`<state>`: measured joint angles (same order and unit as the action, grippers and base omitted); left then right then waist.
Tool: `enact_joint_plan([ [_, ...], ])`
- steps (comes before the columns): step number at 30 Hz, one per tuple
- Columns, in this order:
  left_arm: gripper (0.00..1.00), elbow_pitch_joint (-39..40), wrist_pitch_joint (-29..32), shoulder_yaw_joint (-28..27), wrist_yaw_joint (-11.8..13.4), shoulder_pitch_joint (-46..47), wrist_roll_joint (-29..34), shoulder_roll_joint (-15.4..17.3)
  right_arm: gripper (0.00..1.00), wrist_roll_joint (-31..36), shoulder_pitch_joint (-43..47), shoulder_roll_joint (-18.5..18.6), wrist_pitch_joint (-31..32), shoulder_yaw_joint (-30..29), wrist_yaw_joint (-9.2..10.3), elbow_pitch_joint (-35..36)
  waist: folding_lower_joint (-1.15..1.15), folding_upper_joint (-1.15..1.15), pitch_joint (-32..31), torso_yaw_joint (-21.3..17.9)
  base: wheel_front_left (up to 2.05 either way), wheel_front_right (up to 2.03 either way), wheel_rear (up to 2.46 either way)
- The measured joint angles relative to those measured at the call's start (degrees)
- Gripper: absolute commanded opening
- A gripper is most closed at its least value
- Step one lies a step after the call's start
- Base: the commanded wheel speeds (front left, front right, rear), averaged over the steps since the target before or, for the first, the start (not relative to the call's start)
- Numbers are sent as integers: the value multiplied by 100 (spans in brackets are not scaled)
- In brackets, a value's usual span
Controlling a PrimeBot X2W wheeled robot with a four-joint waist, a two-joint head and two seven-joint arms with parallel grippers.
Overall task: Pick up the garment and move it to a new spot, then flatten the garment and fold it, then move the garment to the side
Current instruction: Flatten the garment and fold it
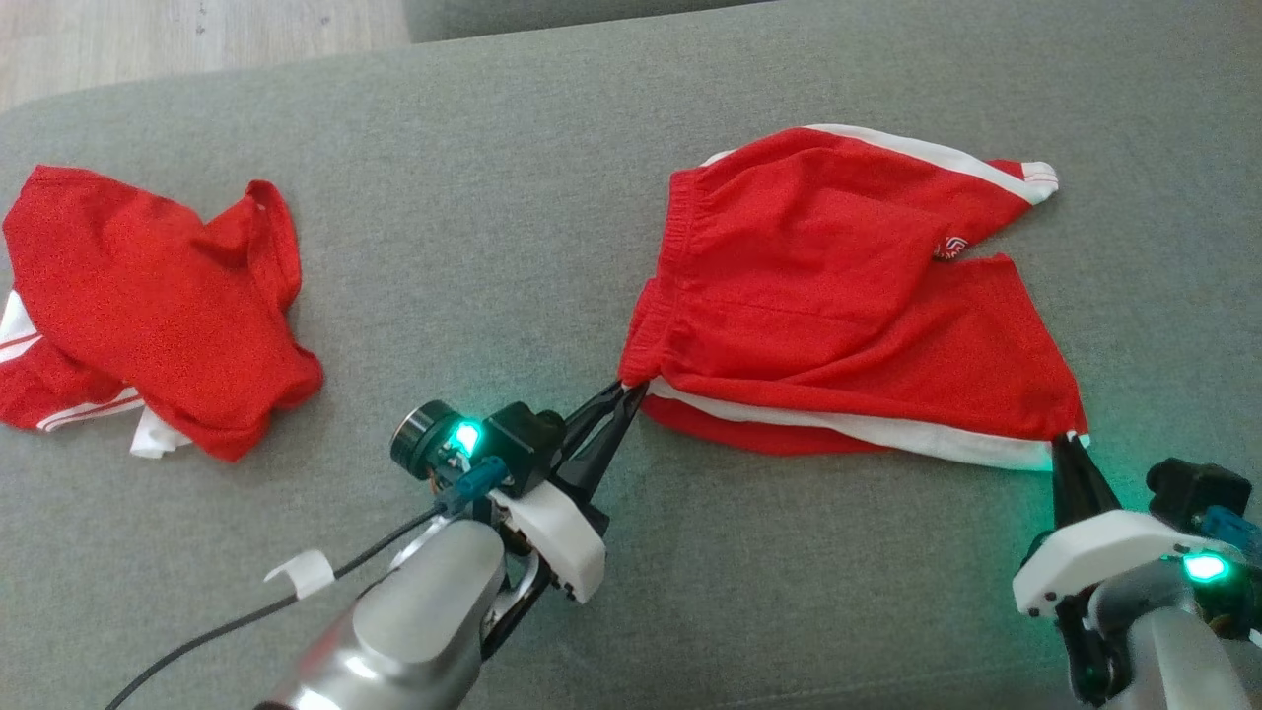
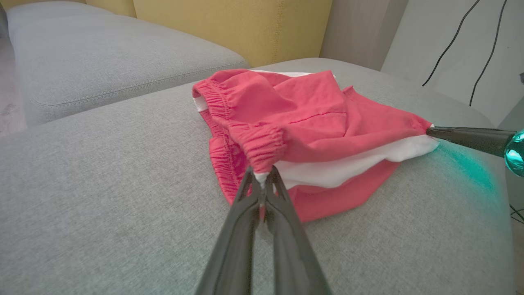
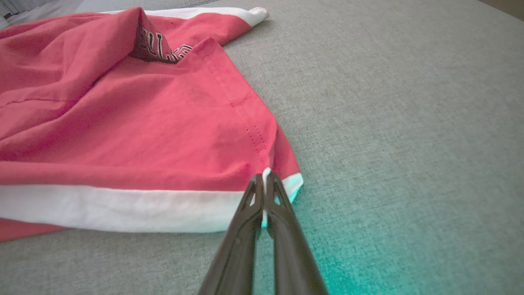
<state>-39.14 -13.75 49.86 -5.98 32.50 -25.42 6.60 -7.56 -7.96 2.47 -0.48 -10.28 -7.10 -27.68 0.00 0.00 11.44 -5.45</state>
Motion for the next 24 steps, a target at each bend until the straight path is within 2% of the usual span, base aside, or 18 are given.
enact_joint_plan([
  [9, 0, 90, -2, -20, 56, 2, -82, 52, 0, -314, -5, 1, -149, 233, 0, 479, 0, 0, -145, 9, 0, 0, 0],
  [14, 0, 213, 8, -31, 67, 103, -74, 334, 0, -411, -302, 4, -94, 446, 0, 1152, 0, 0, -346, 24, 0, 0, 0],
  [18, 0, 318, 213, -92, -10, 637, -73, 606, 0, -364, -934, 11, 126, 508, 0, 1613, 0, 0, -547, 36, 0, 0, 0],
  [24, 0, 635, 650, -203, -111, 1647, -224, 808, 0, -227, -1866, 47, 324, 884, 0, 2002, 0, 0, -886, 55, 0, 0, 0],
])
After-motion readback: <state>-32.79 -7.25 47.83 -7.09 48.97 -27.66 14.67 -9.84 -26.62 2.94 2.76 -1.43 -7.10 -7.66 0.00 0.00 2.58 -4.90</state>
